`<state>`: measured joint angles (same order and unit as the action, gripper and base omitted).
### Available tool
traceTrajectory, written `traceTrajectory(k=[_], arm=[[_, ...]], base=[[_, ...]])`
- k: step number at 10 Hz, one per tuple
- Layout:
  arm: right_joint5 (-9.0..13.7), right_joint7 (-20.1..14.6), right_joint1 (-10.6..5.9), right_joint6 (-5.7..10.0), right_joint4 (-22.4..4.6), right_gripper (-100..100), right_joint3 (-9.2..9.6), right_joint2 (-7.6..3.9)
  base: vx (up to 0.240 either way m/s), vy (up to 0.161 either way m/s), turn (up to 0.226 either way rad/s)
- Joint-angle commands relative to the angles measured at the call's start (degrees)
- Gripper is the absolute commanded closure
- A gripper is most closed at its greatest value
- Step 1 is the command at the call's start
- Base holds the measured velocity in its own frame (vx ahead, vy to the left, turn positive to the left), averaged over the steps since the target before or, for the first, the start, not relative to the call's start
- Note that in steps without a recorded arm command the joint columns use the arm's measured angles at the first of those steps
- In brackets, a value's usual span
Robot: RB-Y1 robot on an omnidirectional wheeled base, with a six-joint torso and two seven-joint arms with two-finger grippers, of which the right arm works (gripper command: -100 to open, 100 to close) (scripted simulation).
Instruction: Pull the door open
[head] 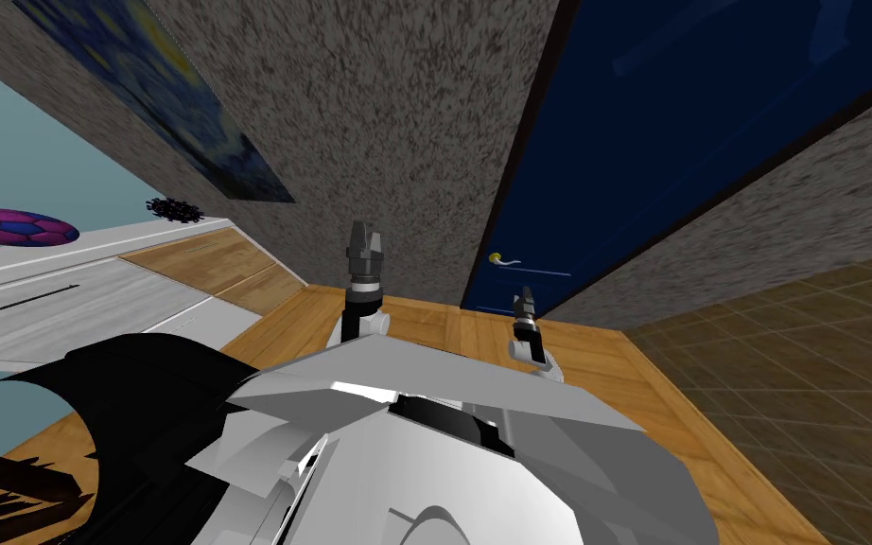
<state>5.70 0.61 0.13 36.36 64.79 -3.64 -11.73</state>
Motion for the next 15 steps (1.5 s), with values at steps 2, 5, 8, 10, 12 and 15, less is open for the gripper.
traceTrajectory(k=[2, 5, 8, 10, 12, 15], arm=[[0.75, -0.03, -1.87, 0.22, -4.21, -100, 0.0, -0.39], [1.56, -0.13, -3.64, 0.32, -8.31, -100, 0.01, -0.89], [2.29, -0.21, -5.21, 0.41, -11.95, -100, 0.02, -1.33], [2.75, -0.27, -6.23, 0.47, -14.3, -100, 0.02, -1.61], [3.33, -0.33, -7.47, 0.55, -17.18, -100, 0.03, -1.95], [4.09, -0.42, -9.13, 0.64, -21.02, -100, 0.03, -2.41]], base=[[0.079, -0.064, 0.14], [0.07, -0.059, 0.119], [0.073, -0.059, 0.12], [0.064, -0.053, 0.113], [0.067, -0.058, 0.116], [0.089, -0.103, 0.138]])
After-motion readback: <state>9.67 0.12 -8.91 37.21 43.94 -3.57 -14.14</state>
